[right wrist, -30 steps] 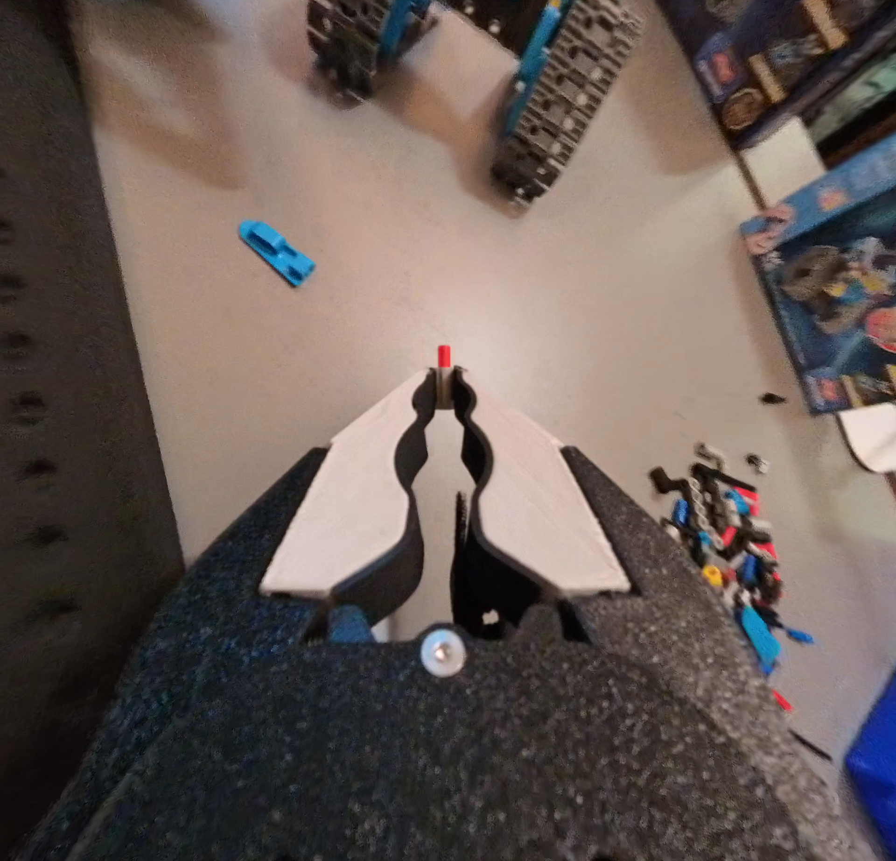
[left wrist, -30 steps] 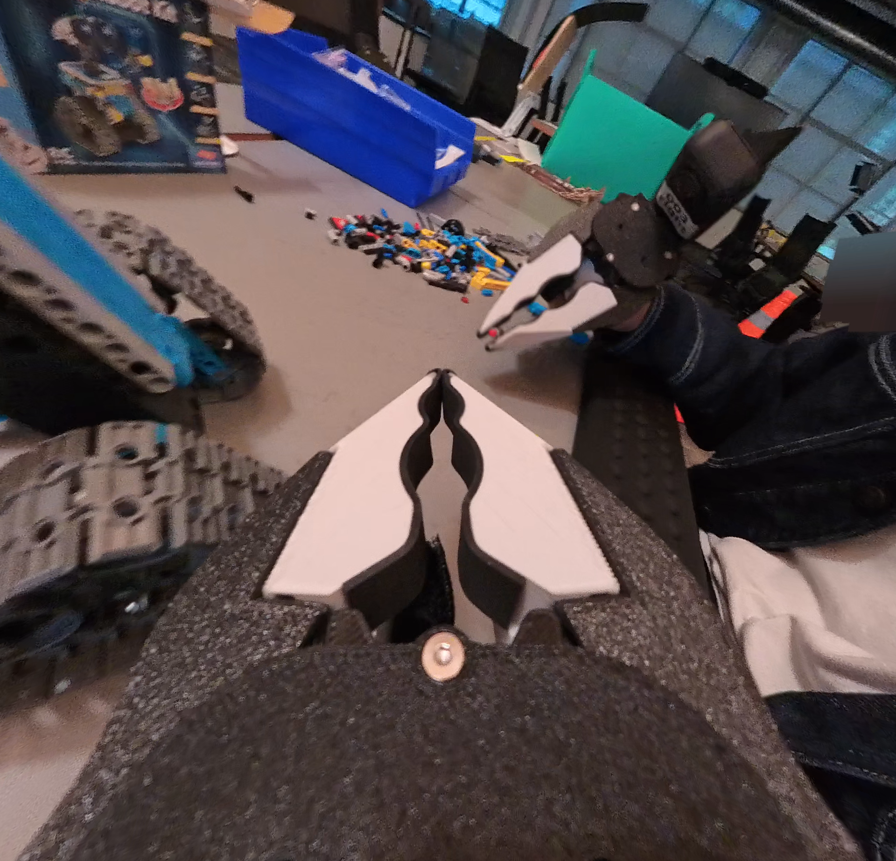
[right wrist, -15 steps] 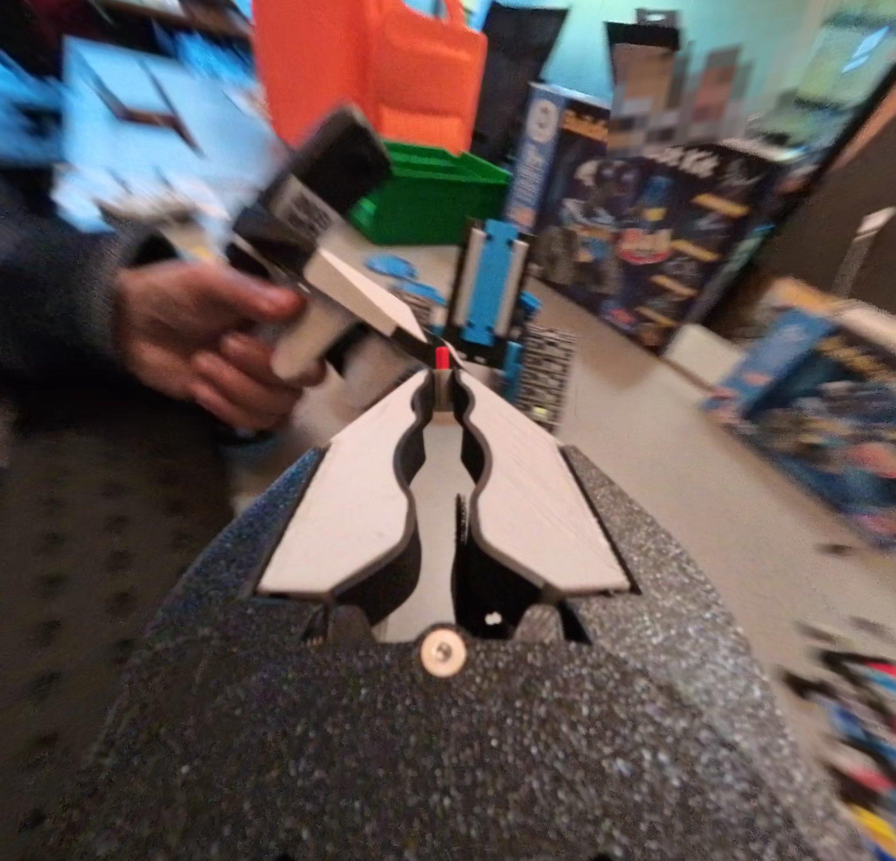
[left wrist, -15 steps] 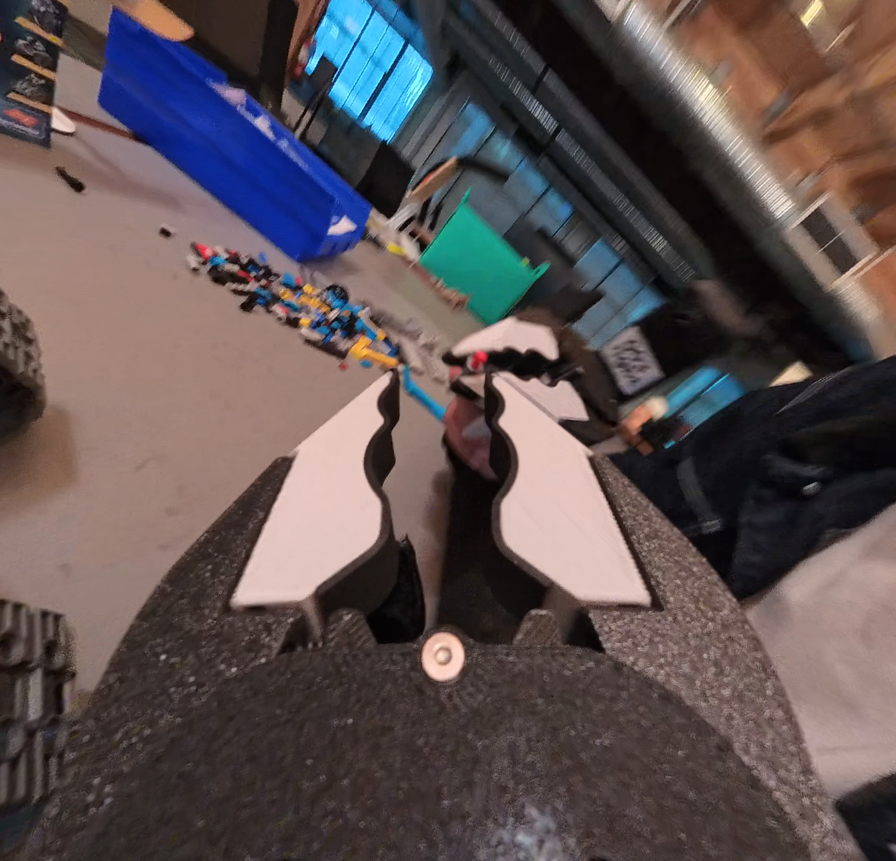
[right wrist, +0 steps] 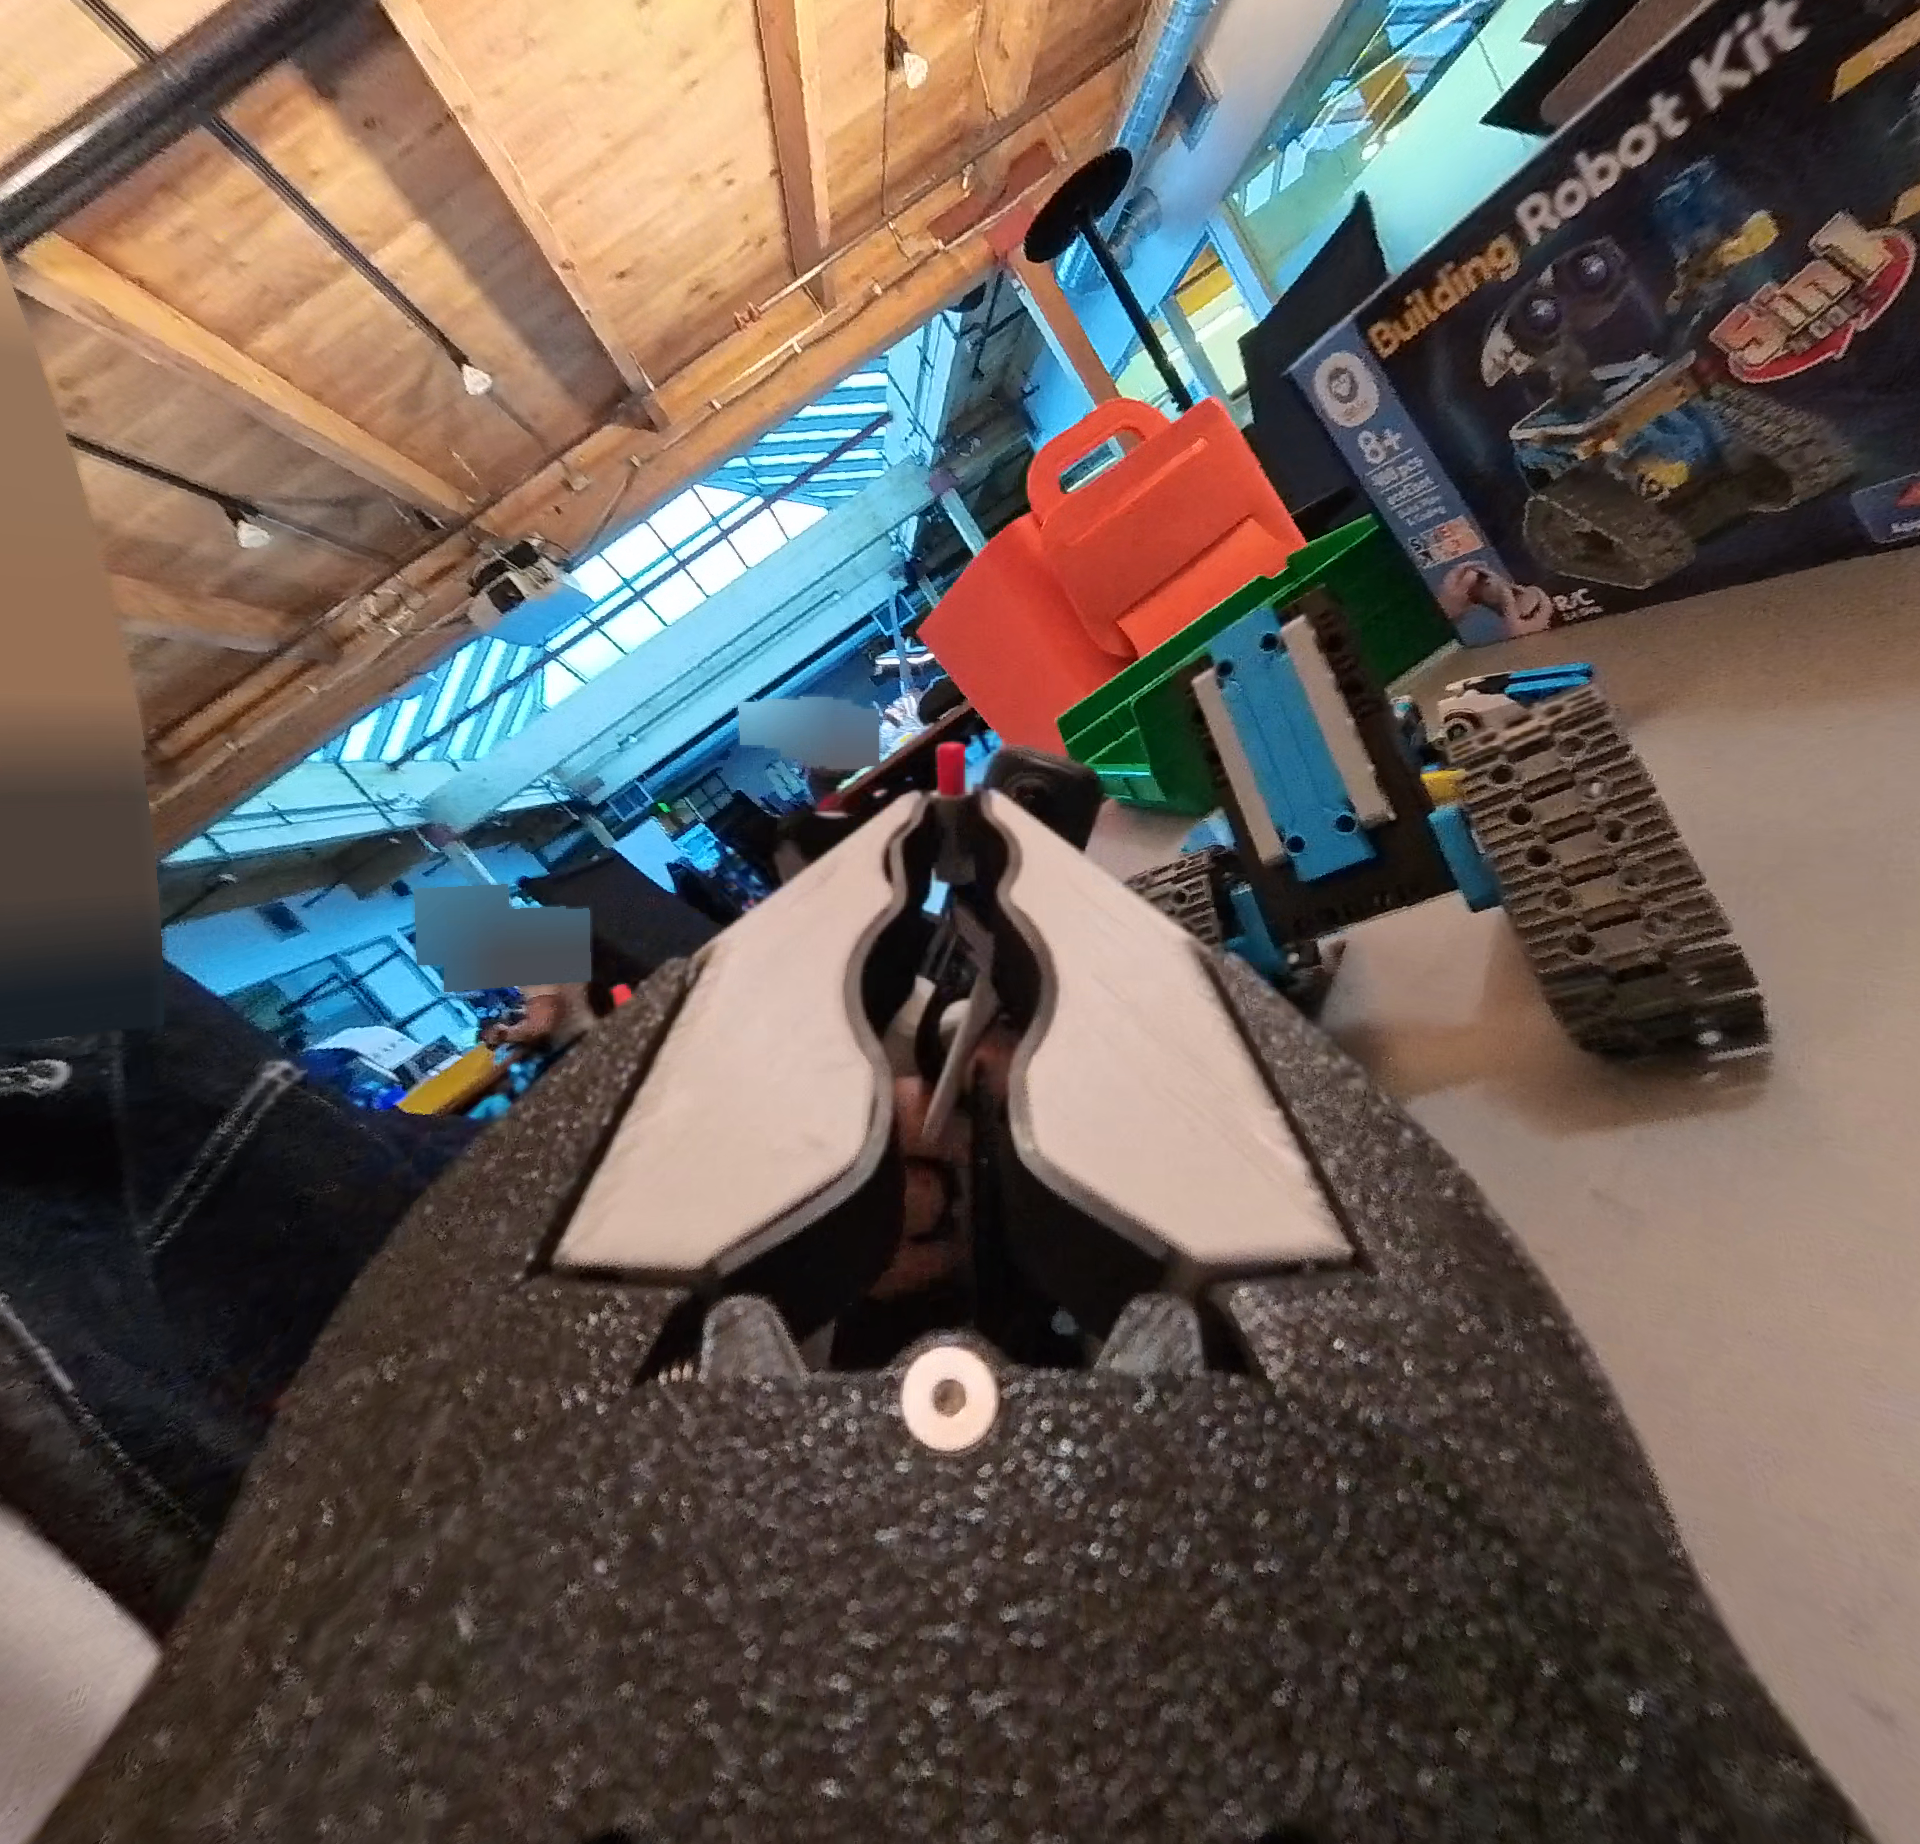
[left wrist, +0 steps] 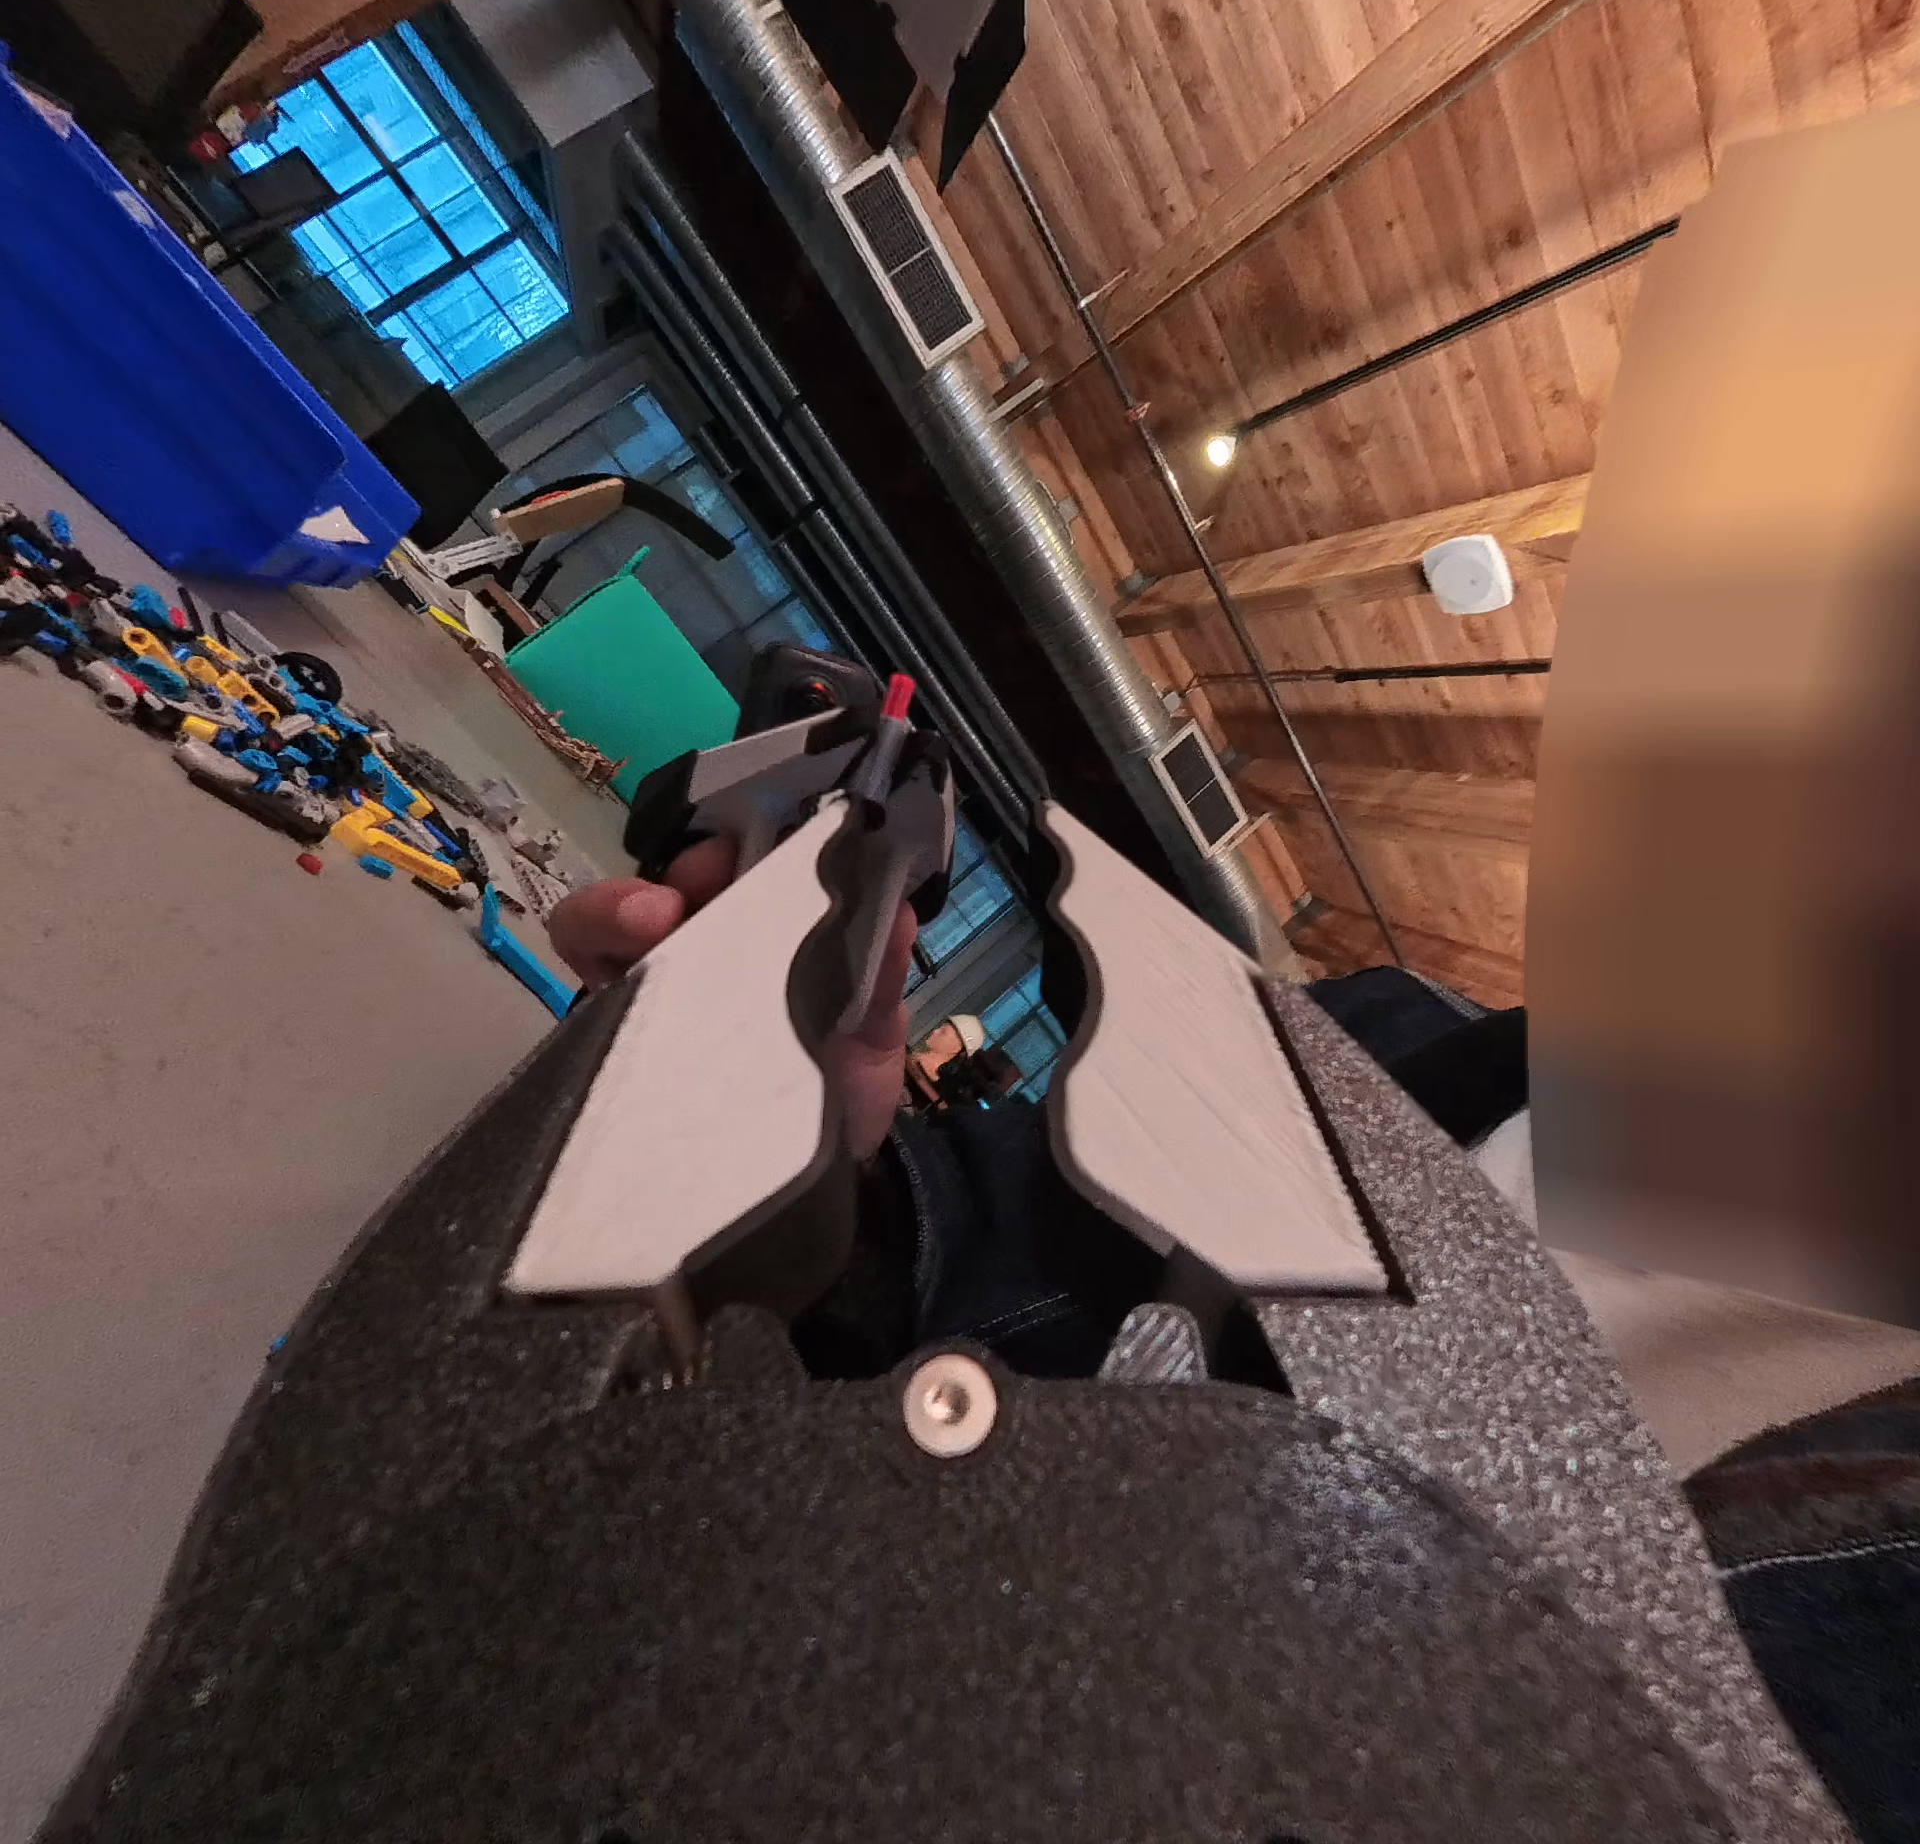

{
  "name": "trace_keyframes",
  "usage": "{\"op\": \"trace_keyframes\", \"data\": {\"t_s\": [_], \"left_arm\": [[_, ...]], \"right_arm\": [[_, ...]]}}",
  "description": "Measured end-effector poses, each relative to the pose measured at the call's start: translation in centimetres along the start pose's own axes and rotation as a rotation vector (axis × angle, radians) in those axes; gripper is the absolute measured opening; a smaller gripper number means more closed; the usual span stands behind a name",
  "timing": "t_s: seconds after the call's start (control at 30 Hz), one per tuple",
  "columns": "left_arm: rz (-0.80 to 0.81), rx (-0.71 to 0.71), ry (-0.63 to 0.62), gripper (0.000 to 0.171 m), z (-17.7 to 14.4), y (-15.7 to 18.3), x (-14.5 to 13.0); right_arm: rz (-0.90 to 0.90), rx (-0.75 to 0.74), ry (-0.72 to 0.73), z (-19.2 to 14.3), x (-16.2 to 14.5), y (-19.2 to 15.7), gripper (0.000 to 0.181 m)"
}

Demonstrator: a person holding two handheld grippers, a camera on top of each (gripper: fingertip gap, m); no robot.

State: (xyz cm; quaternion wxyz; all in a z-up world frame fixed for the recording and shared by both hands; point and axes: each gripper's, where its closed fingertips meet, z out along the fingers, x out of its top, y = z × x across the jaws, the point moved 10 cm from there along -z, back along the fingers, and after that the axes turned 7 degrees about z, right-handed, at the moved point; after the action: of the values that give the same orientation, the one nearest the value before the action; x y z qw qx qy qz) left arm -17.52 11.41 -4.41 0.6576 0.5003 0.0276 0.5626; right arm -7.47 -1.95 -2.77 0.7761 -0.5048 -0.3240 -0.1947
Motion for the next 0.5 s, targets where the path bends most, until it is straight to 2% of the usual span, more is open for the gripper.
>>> {"op": "trace_keyframes", "data": {"t_s": [0.03, 0.1, 0.17, 0.23, 0.3, 0.43, 0.5], "left_arm": [[-0.015, -0.025, 0.034, 0.027, -0.3, 0.1, 0.2], [-0.015, -0.058, 0.104, 0.003, -1.1, 0.2, 0.8], [0.016, 0.046, 0.095, 0.002, -1.6, -0.3, 0.9], [0.088, 0.119, 0.047, 0.007, -1.5, -0.1, 0.8], [0.312, 0.301, -0.066, 0.014, -0.9, 0.4, 0.5], [1.106, 0.749, -0.258, 0.024, 1.0, 2.6, -1.0], [1.308, 0.86, -0.318, 0.029, 2.2, 2.8, -2.2]], "right_arm": [[-0.038, -0.022, -0.01, 0.0, 0.0, -0.1, 0.005], [-0.096, -0.061, -0.041, -0.1, -0.1, -0.1, 0.005], [-0.102, -0.033, -0.04, -0.1, -0.2, -0.5, 0.006], [-0.106, -0.045, -0.049, 0.0, -0.2, -0.4, 0.006], [-0.048, -0.038, -0.027, -0.2, -0.1, 0.0, 0.006], [0.181, -0.029, 0.017, -0.8, 0.0, 2.0, 0.006], [0.305, -0.001, 0.048, -1.1, -0.1, 3.0, 0.005]]}}
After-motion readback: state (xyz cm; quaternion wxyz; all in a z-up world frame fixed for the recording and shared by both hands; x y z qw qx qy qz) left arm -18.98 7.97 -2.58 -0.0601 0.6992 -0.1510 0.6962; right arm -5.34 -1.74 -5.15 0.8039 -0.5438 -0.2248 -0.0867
